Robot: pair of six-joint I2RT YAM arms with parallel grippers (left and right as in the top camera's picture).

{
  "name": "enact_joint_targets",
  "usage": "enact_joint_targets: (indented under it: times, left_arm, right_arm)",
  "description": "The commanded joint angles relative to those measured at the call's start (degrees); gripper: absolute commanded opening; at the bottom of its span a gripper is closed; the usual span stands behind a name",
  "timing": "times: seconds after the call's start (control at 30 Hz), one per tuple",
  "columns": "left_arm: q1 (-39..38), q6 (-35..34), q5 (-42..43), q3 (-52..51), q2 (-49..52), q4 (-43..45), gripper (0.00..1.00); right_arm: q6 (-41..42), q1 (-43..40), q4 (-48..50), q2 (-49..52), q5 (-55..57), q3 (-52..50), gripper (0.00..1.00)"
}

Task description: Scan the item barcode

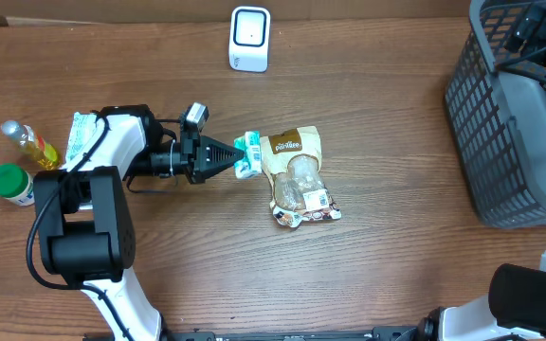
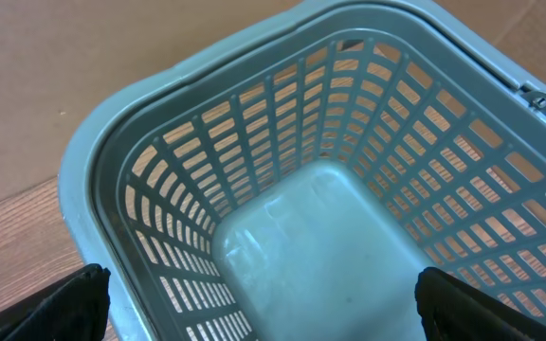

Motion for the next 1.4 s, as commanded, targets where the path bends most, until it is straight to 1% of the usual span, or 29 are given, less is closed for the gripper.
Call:
enact_joint_targets:
  times: [0.0, 0.1, 0.3, 0.47, 0.77, 1.37]
  left_arm:
    - [-0.8, 5.4, 2.1, 0.9, 0.8, -3.0, 0.04]
    - [-1.2, 9.7, 0.6, 0.9, 0.8, -7.1, 0.04]
    - [-2.3, 15.7, -4.2, 0.9, 0.8, -13.5, 0.04]
    - [-3.0, 15.6, -7.0, 0.8, 0.8, -13.5, 0.04]
    - [-5.1, 15.6, -6.9, 0.8, 0.8, -13.5, 0.04]
    - [-5.1, 16.5, -6.9, 0.8, 0.8, -13.5, 0.04]
  right_arm:
    - [0.2, 0.0, 0.2, -0.5, 0.6, 1.0, 1.0]
    - [0.2, 0.0, 0.2, -0.5, 0.6, 1.0, 1.0]
    - [0.2, 0.0, 0.2, -0.5, 0.6, 1.0, 1.0]
    - [0.2, 0.0, 0.2, -0.5, 0.5, 1.0, 1.0]
    - [0.2, 0.0, 0.2, -0.5, 0.6, 1.0, 1.0]
    - [0.2, 0.0, 0.2, -0.5, 0.6, 1.0, 1.0]
